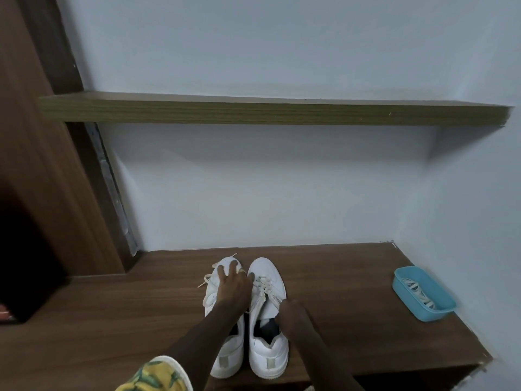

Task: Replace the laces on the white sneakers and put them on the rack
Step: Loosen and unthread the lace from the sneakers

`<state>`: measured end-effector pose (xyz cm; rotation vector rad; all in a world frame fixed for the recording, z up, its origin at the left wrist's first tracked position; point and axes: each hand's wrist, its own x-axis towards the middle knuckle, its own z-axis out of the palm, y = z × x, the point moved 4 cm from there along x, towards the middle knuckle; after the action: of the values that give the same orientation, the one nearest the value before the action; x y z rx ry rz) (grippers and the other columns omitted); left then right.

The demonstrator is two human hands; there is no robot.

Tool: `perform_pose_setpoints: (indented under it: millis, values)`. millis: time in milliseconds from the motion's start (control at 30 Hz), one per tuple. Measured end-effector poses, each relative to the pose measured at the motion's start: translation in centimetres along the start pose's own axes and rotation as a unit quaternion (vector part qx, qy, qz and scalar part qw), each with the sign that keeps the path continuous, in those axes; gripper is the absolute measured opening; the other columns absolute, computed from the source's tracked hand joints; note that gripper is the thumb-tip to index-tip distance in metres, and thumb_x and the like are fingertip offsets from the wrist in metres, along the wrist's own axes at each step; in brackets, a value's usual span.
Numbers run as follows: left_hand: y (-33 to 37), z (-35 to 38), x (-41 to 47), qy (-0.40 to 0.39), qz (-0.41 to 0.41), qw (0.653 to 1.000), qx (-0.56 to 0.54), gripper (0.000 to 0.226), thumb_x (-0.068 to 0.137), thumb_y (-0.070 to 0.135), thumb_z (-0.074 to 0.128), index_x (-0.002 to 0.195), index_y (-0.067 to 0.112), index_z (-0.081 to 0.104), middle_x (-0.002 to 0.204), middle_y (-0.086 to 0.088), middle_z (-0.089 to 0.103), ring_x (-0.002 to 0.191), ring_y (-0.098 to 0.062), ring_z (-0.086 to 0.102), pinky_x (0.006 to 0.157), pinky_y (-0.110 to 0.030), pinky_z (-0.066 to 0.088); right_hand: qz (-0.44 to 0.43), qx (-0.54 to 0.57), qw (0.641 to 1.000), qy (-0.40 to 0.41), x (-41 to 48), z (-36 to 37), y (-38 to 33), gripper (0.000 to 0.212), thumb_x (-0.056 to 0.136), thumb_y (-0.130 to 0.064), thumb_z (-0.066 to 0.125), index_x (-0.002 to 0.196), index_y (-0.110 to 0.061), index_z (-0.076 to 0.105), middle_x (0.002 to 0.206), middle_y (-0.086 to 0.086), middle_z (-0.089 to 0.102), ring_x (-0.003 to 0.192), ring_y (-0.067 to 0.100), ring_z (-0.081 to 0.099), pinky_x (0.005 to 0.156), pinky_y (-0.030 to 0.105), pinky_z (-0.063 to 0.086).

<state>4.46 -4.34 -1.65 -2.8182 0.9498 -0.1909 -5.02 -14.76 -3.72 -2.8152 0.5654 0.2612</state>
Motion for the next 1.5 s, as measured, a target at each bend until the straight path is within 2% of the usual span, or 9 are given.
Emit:
perform_pose_setpoints:
  millis: [67, 200, 367, 800, 933, 1100, 1233, 1367, 1500]
  values:
    - [1.5, -0.1, -0.1, -0.018, 0.061, 0.998, -0.003, 0.033, 0.094, 0.017, 0.04, 0.123, 0.017, 0.056, 0.128, -0.003, 0.056, 0.137, -0.026, 0.026, 0.105, -0.057, 0.015, 0.0, 0.0, 1.0, 0.004, -0.1, 0.0, 0.1, 0.028, 0.097, -0.008, 0.038, 0.119, 0.001, 0.054, 0.127, 0.016, 0.056, 0.118, 0.027, 0.053, 0.092, 0.029, 0.041]
    - [2.2, -0.5, -0.5, -0.016, 0.083, 0.996, 0.019, 0.011, 0.078, 0.027, 0.064, 0.08, 0.021, 0.073, 0.08, 0.006, 0.07, 0.119, -0.017, 0.051, 0.094, -0.052, 0.032, -0.006, -0.006, 1.0, 0.005, -0.2, 0.1, 0.1, 0.029, 0.098, -0.009, 0.038, 0.122, -0.001, 0.053, 0.128, 0.016, 0.055, 0.12, 0.027, 0.052, 0.094, 0.029, 0.04]
    - [2.0, -0.6, -0.1, 0.008, 0.056, 0.998, -0.004, 0.029, 0.091, 0.007, 0.042, 0.107, 0.012, 0.066, 0.11, -0.006, 0.064, 0.132, -0.022, 0.032, 0.106, -0.055, 0.016, 0.004, -0.001, 1.0, 0.009, 0.0, 0.0, 0.1, 0.028, 0.096, -0.011, 0.041, 0.118, 0.0, 0.055, 0.125, 0.016, 0.058, 0.116, 0.028, 0.055, 0.092, 0.032, 0.041]
    - [-3.6, -0.3, -1.2, -0.005, -0.246, 0.96, -0.134, 0.027, 0.091, 0.012, 0.042, 0.099, 0.025, 0.064, 0.097, 0.005, 0.066, 0.113, -0.018, 0.042, 0.102, -0.048, 0.027, 0.004, -0.013, 1.0, -0.001, -0.1, 0.1, 0.1, 0.018, 0.095, -0.011, 0.043, 0.108, -0.008, 0.056, 0.121, 0.016, 0.059, 0.114, 0.028, 0.056, 0.089, 0.032, 0.043]
    - [-3.9, 0.2, -1.2, -0.004, -0.268, 0.953, -0.139, 0.027, 0.091, 0.014, 0.042, 0.099, 0.026, 0.064, 0.097, 0.005, 0.066, 0.112, -0.018, 0.042, 0.103, -0.049, 0.027, 0.009, -0.002, 1.0, -0.001, 0.0, 0.2, 0.2, 0.024, 0.096, -0.012, 0.042, 0.113, -0.001, 0.056, 0.122, 0.015, 0.059, 0.114, 0.027, 0.057, 0.089, 0.031, 0.044]
    - [-3.9, 0.2, -1.5, 0.0, -0.303, 0.939, -0.165, 0.024, 0.09, 0.016, 0.043, 0.096, 0.024, 0.064, 0.096, 0.003, 0.067, 0.113, -0.018, 0.043, 0.101, -0.047, 0.027, 0.005, -0.006, 1.0, -0.005, 0.3, 0.4, 0.5, 0.017, 0.096, -0.014, 0.044, 0.09, -0.003, 0.055, 0.122, 0.016, 0.059, 0.113, 0.027, 0.057, 0.088, 0.032, 0.044]
    - [-5.1, 0.6, -1.5, 0.006, -0.327, 0.927, -0.185, 0.022, 0.091, 0.019, 0.045, 0.1, 0.024, 0.064, 0.098, 0.002, 0.068, 0.111, -0.02, 0.043, 0.099, -0.042, 0.029, 0.007, -0.004, 1.0, 0.004, 0.4, 0.3, 0.4, 0.027, 0.096, -0.016, 0.044, 0.115, -0.001, 0.055, 0.124, 0.017, 0.058, 0.116, 0.028, 0.055, 0.091, 0.032, 0.042]
    - [-5.4, 0.6, -1.3, -0.021, -0.304, 0.94, -0.154, 0.026, 0.092, 0.021, 0.04, 0.106, 0.022, 0.063, 0.102, 0.002, 0.066, 0.11, -0.023, 0.044, 0.099, -0.041, 0.033, 0.01, -0.004, 1.0, 0.007, 0.5, 0.9, 0.3, 0.029, 0.097, -0.013, 0.041, 0.12, -0.001, 0.052, 0.126, 0.016, 0.057, 0.116, 0.028, 0.055, 0.091, 0.031, 0.043]
    - [-3.1, -0.1, -1.2, 0.006, -0.243, 0.956, -0.164, 0.047, 0.094, 0.035, 0.042, 0.137, 0.018, 0.038, 0.13, -0.003, 0.053, 0.126, -0.025, 0.037, 0.1, -0.043, 0.031, 0.025, 0.015, 0.999, 0.037, 0.6, 0.6, -0.5, 0.047, 0.097, -0.013, 0.036, 0.143, -0.009, 0.031, 0.129, 0.015, 0.055, 0.117, 0.03, 0.055, 0.092, 0.033, 0.046]
